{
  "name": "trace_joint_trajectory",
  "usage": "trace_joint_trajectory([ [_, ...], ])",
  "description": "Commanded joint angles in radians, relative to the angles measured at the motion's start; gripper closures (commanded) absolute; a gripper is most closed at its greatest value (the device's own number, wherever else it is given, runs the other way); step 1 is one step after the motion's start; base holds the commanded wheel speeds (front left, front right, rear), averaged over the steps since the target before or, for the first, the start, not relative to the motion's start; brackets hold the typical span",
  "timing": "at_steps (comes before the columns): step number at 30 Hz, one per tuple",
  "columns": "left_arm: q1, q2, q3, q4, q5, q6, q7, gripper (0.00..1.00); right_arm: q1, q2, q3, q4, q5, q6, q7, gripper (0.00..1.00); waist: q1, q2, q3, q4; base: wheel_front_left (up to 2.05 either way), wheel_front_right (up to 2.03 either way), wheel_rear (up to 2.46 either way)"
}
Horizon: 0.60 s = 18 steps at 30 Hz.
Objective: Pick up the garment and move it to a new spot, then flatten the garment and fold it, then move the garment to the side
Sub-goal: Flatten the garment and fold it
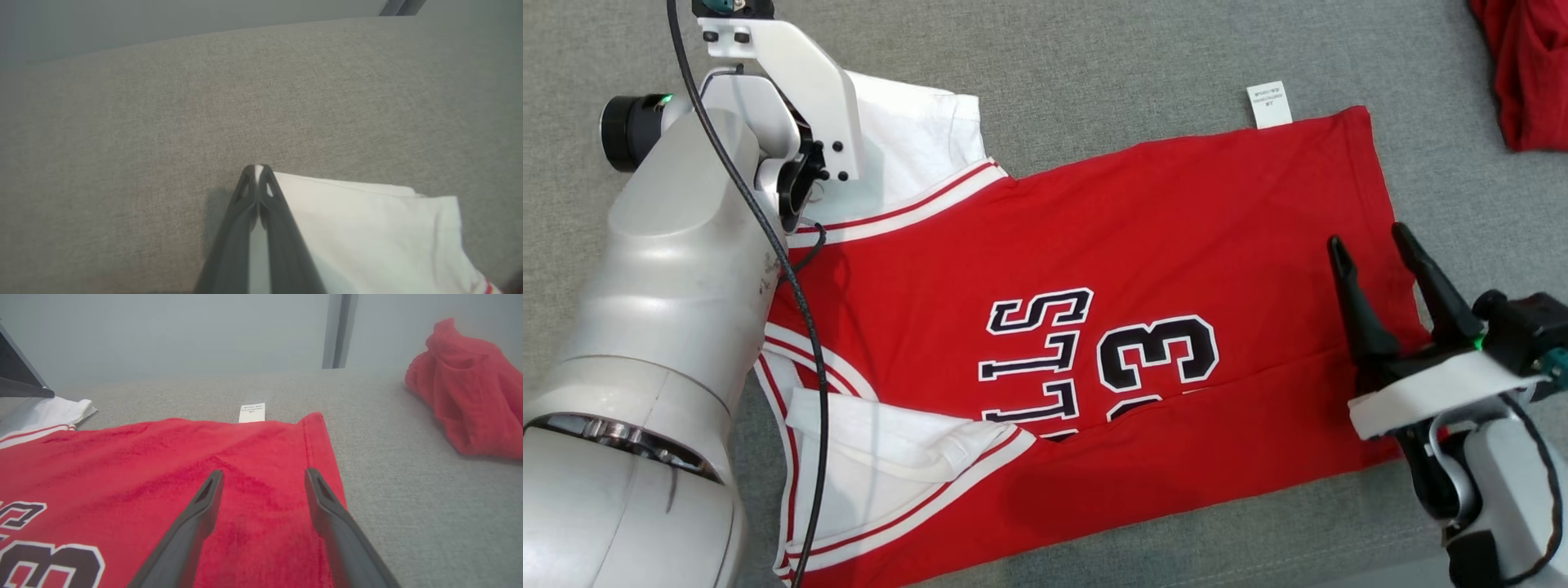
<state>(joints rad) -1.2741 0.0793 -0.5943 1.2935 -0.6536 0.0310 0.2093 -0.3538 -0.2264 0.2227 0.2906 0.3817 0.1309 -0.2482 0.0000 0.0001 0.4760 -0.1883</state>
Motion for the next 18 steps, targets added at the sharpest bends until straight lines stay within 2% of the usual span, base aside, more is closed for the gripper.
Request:
trace_joint_trajectory([
  [1,-0.058,0.027,0.020,-0.021,-0.012,-0.020,-0.016,1.00,-0.049,-0.030,0.007,0.013,0.047,0.000,-0.002,0.00,0.0000,-0.0001,-0.003,0.008,0.00,0.00,0.00],
  [3,-0.063,0.027,0.025,-0.022,-0.019,-0.029,-0.019,1.00,-0.074,-0.037,0.007,0.032,0.070,0.000,0.023,0.00,0.0000,-0.0001,-0.002,0.009,0.00,0.00,0.00],
  [8,-0.087,0.028,0.032,-0.024,-0.033,-0.054,-0.024,1.00,-0.233,-0.072,-0.020,0.145,0.176,0.000,0.194,0.00,0.0000,-0.0001,0.006,0.024,0.00,0.00,0.00],
  [13,-0.101,0.028,0.031,-0.025,-0.039,-0.066,-0.032,1.00,-0.383,-0.089,-0.010,0.284,0.211,0.000,0.366,0.00,0.0000,-0.0001,0.009,0.036,0.00,0.00,0.00],
  [18,-0.108,0.024,0.025,-0.024,-0.040,-0.073,-0.036,1.00,-0.501,-0.085,0.025,0.413,0.227,0.000,0.481,0.00,0.0000,-0.0001,0.010,0.046,0.00,0.00,0.00],
])
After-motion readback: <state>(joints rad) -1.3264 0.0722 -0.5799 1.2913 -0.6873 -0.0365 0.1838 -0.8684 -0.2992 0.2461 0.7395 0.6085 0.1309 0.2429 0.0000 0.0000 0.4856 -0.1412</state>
